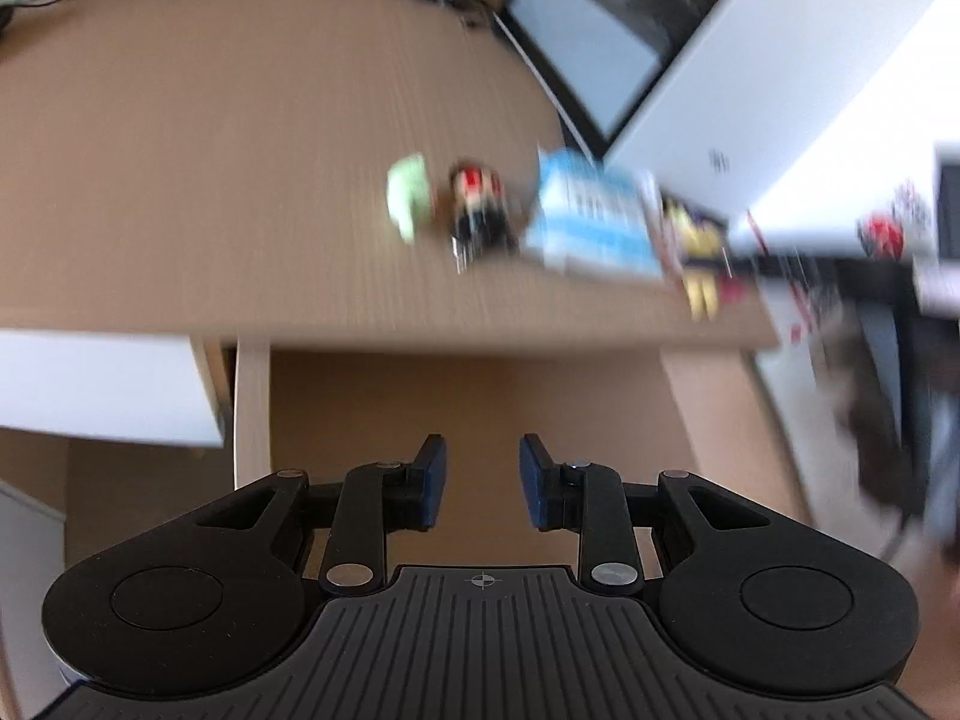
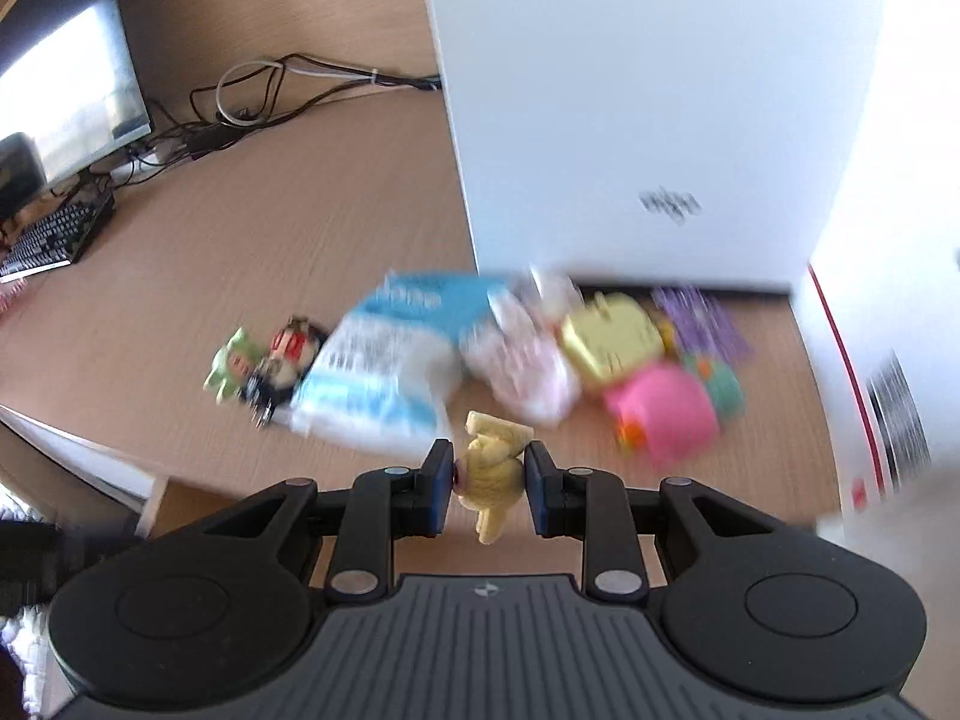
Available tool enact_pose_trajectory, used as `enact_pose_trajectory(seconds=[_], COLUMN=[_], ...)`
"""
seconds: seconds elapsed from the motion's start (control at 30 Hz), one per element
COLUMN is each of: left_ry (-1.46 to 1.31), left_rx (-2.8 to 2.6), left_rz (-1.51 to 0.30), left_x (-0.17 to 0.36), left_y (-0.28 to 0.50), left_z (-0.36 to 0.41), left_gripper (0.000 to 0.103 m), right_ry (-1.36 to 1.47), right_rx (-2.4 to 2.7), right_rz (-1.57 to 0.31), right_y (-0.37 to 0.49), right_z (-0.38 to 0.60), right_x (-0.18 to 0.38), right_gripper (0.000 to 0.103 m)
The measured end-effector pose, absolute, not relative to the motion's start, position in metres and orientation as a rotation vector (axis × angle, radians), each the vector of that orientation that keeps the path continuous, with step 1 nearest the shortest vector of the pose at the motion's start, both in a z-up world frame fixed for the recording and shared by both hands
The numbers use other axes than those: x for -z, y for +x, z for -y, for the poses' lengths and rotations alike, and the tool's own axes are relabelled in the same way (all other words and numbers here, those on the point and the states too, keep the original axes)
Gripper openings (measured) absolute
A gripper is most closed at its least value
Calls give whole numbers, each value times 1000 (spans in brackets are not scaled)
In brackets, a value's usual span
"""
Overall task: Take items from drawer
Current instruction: 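Place the green figure on the desk with the left tool while the right tool carries the yellow figure there, then grasp the purple pig plush in the drawer with the left tool while the right tool releases the yellow figure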
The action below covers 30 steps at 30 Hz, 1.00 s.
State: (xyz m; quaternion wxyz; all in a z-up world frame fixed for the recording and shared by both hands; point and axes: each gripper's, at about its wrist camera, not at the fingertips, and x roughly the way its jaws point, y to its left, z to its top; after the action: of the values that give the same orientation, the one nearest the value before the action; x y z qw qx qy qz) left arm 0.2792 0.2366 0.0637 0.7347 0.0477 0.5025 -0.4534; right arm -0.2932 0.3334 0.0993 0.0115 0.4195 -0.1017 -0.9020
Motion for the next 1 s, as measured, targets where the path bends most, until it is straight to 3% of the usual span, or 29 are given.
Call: enact_pose_trajectory(seconds=[0.2, 0.4, 0.73, 1.0], left_ry=[195, 247, 492, 675], left_rx=[1055, 1174, 1405, 1478], left_rz=[-1178, -1259, -1395, -1462], left_x=[-47, -34, -4, 32], left_y=[258, 239, 188, 149], left_z=[-240, -220, -150, -95], left_gripper=[29, 29, 29, 29], right_ry=[1283, 1372, 1506, 1517], right_rx=[2813, 2775, 2737, 2768], right_rz=[302, 356, 640, 747], right_y=[-307, -263, -183, -143], right_z=[-335, -339, -360, -371], right_x=[-103, -95, -81, -87], right_gripper=[38, 40, 57, 60])
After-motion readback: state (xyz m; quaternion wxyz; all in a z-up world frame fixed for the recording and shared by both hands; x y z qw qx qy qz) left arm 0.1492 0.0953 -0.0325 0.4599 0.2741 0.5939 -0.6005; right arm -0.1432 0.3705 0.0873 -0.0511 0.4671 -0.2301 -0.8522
